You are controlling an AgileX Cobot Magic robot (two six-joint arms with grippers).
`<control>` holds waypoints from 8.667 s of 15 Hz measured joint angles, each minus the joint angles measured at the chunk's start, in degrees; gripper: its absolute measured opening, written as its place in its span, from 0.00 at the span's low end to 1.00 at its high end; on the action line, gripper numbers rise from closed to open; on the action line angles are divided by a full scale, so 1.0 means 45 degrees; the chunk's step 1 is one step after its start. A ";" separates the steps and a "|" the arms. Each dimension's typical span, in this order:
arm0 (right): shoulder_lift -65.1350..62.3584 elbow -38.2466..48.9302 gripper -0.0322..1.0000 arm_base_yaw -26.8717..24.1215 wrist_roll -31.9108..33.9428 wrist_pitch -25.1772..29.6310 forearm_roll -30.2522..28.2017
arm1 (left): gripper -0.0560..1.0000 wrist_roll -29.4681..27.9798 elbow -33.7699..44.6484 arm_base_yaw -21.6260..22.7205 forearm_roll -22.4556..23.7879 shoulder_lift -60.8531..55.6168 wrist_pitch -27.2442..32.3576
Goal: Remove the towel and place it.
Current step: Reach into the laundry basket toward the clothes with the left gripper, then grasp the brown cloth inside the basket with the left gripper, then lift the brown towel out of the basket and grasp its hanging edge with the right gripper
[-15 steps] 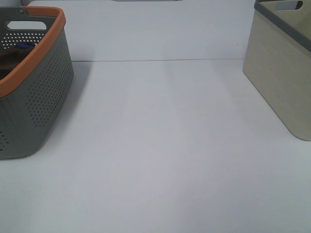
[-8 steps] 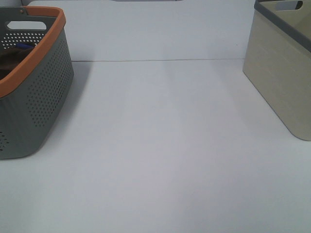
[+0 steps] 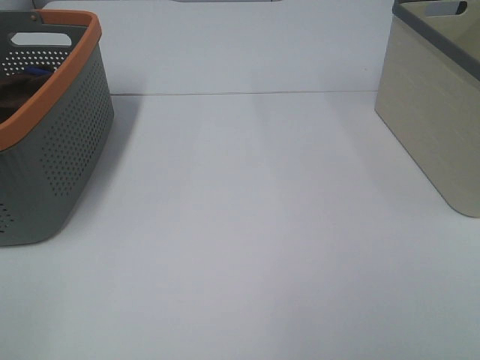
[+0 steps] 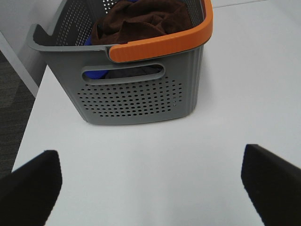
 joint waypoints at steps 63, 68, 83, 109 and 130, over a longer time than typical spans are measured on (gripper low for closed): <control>0.0000 0.0000 0.77 0.0000 0.0000 0.0000 0.0000 | 0.47 1.3942 -1.4260 0.0433 0.1222 2.7336 -0.4023; 0.0000 0.0000 0.77 0.0000 0.0000 0.0000 0.0000 | 0.37 1.3942 -1.4260 0.0433 0.1120 2.7336 -0.4023; 0.0000 0.0000 0.77 0.0000 0.0000 0.0000 0.0000 | 0.05 1.3942 -1.4260 0.0420 0.1095 2.4319 -0.3030; 0.1159 -0.0293 0.77 0.0000 -0.2101 -0.1795 0.2585 | 0.05 1.5915 -1.7303 -0.5042 -0.1095 1.7431 -0.4380; 1.1281 -0.0293 0.77 0.0000 -1.8577 -0.5921 1.7965 | 0.05 1.8780 -1.7303 -0.9524 -0.1311 2.1594 -0.6048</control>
